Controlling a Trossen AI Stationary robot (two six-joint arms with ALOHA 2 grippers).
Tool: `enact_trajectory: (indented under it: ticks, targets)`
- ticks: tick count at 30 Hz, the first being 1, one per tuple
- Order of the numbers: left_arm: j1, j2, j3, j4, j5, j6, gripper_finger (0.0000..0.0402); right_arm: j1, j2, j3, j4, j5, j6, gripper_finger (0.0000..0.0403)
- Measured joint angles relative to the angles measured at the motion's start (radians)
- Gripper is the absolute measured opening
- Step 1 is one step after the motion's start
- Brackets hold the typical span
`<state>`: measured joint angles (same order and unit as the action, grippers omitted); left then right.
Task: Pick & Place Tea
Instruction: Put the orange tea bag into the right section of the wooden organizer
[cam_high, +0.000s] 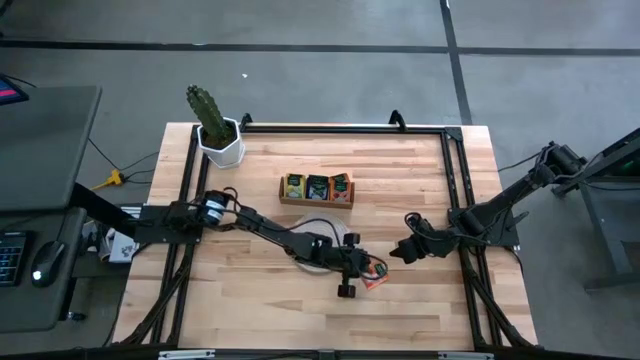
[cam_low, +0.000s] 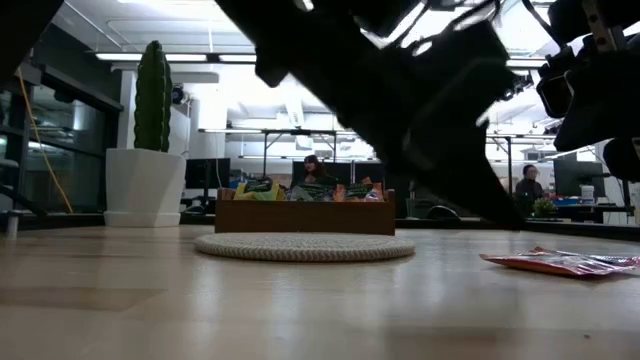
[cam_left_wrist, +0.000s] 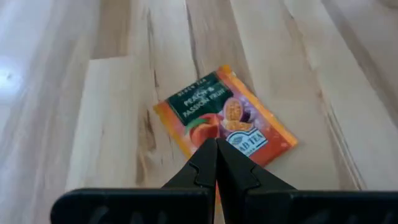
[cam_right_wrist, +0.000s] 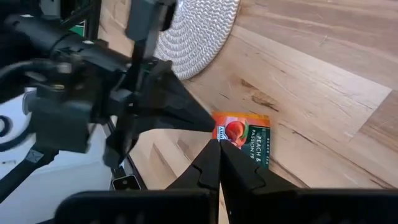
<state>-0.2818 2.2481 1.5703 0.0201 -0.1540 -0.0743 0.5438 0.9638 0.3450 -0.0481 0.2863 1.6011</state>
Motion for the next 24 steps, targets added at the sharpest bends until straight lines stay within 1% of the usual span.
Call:
enact_trajectory:
  ticks: [2,4,7,18,24]
  targets:
    - [-0.002,0.000,0.000,0.010,0.005,-0.001,0.0000,0.000,0.000,0.000,-0.006,0.000,0.000,0.0002]
    - [-0.007,-0.007,0.003,0.016,-0.014,-0.001,0.0000,0.000,0.000,0.000,-0.007,0.000,0.000,0.0003]
    - [-0.006,-0.005,0.002,0.007,-0.018,0.001,0.0000,0.000,0.000,0.000,-0.010,0.000,0.000,0.0002]
    - [-0.009,-0.004,0.002,0.006,0.012,0.002,0.0000,0.000,0.000,0.000,-0.031,-0.004,0.000,0.0001]
    - [-0.007,-0.004,0.002,0.002,0.007,0.002,0.0000,0.000,0.000,0.000,-0.037,-0.003,0.000,0.0004]
